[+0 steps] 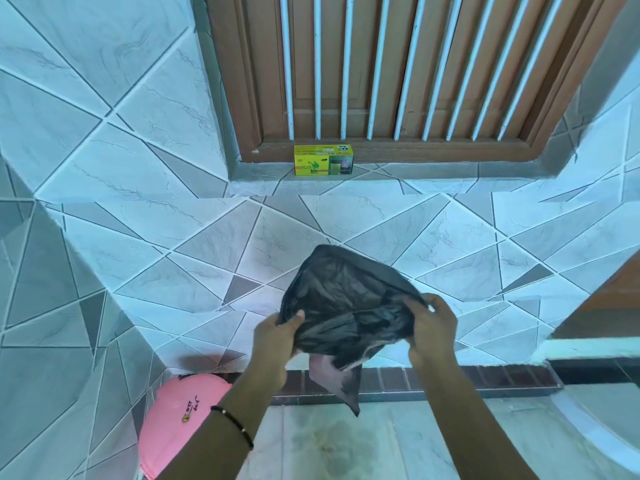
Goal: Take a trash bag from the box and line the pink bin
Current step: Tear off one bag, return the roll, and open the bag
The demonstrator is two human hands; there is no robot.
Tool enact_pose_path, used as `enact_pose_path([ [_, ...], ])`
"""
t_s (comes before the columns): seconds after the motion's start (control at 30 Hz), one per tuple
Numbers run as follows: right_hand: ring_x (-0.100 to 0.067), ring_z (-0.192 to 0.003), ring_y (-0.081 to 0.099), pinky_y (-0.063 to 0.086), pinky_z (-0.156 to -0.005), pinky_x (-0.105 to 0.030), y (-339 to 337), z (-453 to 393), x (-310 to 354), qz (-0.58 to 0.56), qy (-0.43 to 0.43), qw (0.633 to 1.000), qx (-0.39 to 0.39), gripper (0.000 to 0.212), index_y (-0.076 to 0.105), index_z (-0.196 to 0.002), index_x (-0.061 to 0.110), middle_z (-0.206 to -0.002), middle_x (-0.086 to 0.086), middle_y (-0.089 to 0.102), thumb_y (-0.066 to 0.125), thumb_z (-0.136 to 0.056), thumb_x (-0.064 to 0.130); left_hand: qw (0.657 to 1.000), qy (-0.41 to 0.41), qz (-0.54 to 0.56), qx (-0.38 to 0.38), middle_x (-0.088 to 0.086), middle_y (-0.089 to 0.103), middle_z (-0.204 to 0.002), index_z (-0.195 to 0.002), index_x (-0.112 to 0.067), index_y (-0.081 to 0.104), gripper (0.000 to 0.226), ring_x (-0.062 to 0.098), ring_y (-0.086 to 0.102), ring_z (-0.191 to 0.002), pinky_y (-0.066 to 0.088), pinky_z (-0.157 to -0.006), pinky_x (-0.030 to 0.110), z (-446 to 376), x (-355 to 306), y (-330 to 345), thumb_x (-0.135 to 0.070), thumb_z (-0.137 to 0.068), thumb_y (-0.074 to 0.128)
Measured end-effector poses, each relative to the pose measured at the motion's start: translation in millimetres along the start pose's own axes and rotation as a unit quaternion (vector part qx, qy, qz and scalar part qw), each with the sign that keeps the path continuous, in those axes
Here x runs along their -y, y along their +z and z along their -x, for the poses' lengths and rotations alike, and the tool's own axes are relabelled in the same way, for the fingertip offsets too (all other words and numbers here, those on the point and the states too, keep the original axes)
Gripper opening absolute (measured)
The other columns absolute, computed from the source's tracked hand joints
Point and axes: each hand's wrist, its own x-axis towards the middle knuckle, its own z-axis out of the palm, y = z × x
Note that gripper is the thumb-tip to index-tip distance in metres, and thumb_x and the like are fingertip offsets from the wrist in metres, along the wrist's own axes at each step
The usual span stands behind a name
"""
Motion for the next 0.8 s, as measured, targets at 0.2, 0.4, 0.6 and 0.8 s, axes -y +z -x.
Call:
enact_pose_path([
  [0.2, -0.021, -0.062, 0.044, 0.037, -0.053, -0.026, -27.4, -16.0, 8.7, -0.072, -0.02, 0.993, -0.095, 0.032, 0.05, -0.081, 0.023, -0.073, -0.006, 0.049, 0.041, -0.083, -0.008, 0.983, 0.114, -0.093, -0.109, 0.01, 0.058, -0.063, -0.072, -0.017, 0.063, 0.021, 0.022, 0.045, -0.049, 0.04, -0.045, 0.022, -23.3, -18.3, -51.7, 0.004, -0.072, 0.057],
  [0.4, -0.028, -0.076, 0.057, 0.048, -0.066, -0.035, -15.3, -17.2, 3.8, -0.028, 0.001, 0.998, -0.048, 0.019, 0.056, -0.1, 0.01, -0.091, -0.015, 0.06, 0.046, -0.086, 0.003, 0.991, 0.0, 0.078, -0.105, 0.01, 0.054, -0.078, -0.083, -0.013, 0.059, 0.003, 0.02, 0.046, -0.059, 0.043, -0.045, 0.022, -26.5, -23.6, -56.3, -0.013, -0.081, 0.057],
  [0.6, -0.032, -0.076, 0.059, 0.049, -0.059, -0.036, 9.6, -3.1, -12.8, 0.02, 0.009, 1.0, 0.012, 0.025, 0.058, -0.098, 0.002, -0.091, -0.019, 0.06, 0.039, -0.082, 0.003, 0.927, -0.183, 0.301, 0.125, 0.019, 0.067, -0.114, -0.114, -0.011, 0.062, 0.067, 0.04, 0.065, -0.101, 0.051, -0.085, 0.054, 7.4, 19.0, -5.7, -0.063, -0.072, 0.061],
  [0.8, -0.028, -0.07, 0.055, 0.047, -0.062, -0.038, 15.3, 0.5, -20.0, 0.049, 0.012, 0.998, 0.048, 0.025, 0.064, -0.09, -0.001, -0.08, -0.018, 0.06, 0.041, -0.08, 0.002, 0.994, -0.041, 0.099, -0.025, 0.02, 0.065, -0.107, -0.11, -0.009, 0.057, 0.02, 0.036, 0.064, -0.093, 0.056, -0.077, 0.048, -1.2, 30.5, 10.4, -0.014, -0.092, 0.049],
])
